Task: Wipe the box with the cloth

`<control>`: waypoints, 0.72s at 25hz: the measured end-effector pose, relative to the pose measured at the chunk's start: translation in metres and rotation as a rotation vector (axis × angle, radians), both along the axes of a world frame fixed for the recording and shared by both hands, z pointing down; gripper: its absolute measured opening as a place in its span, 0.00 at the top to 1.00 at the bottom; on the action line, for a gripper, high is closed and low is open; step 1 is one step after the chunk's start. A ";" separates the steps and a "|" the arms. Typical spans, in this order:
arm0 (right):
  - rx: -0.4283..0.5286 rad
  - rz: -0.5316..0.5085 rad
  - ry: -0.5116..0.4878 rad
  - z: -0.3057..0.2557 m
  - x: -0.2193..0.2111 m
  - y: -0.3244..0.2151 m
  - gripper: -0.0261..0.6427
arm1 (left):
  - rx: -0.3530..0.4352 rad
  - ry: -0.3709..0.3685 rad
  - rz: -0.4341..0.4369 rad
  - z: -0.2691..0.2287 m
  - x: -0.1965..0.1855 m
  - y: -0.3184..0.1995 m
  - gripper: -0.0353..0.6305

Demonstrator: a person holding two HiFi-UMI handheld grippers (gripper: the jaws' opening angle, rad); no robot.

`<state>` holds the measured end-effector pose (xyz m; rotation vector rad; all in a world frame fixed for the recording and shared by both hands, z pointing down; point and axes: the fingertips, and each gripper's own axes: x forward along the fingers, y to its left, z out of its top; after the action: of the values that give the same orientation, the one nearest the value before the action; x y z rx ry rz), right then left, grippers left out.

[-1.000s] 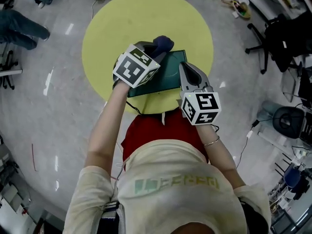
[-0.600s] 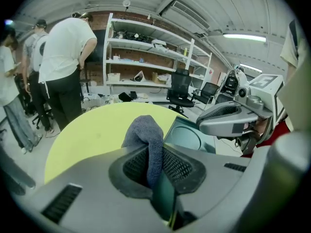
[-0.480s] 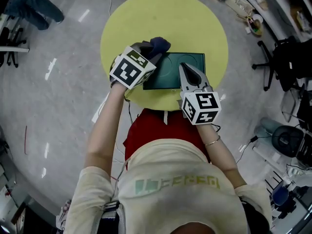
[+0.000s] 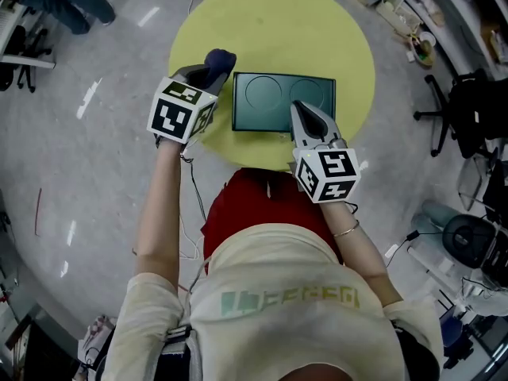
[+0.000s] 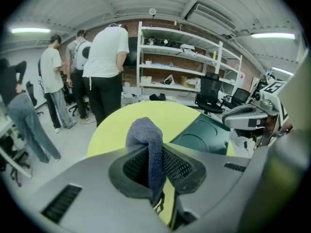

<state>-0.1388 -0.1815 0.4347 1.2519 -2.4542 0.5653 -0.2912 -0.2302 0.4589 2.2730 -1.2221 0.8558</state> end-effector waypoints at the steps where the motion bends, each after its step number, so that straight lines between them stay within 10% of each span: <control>1: 0.006 0.006 -0.004 -0.002 0.007 0.002 0.90 | 0.014 -0.012 -0.035 -0.005 -0.003 0.004 0.85; 7: 0.034 0.061 -0.023 -0.015 0.078 0.015 0.90 | 0.123 0.020 -0.145 -0.049 0.040 0.024 0.85; 18: 0.032 0.172 -0.030 -0.021 0.187 0.033 0.90 | 0.129 0.181 0.080 -0.079 0.235 0.020 0.85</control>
<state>0.0478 -0.1488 0.4140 1.4876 -2.4035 0.5949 -0.0564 -0.2098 0.3802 2.4561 -1.1417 0.5980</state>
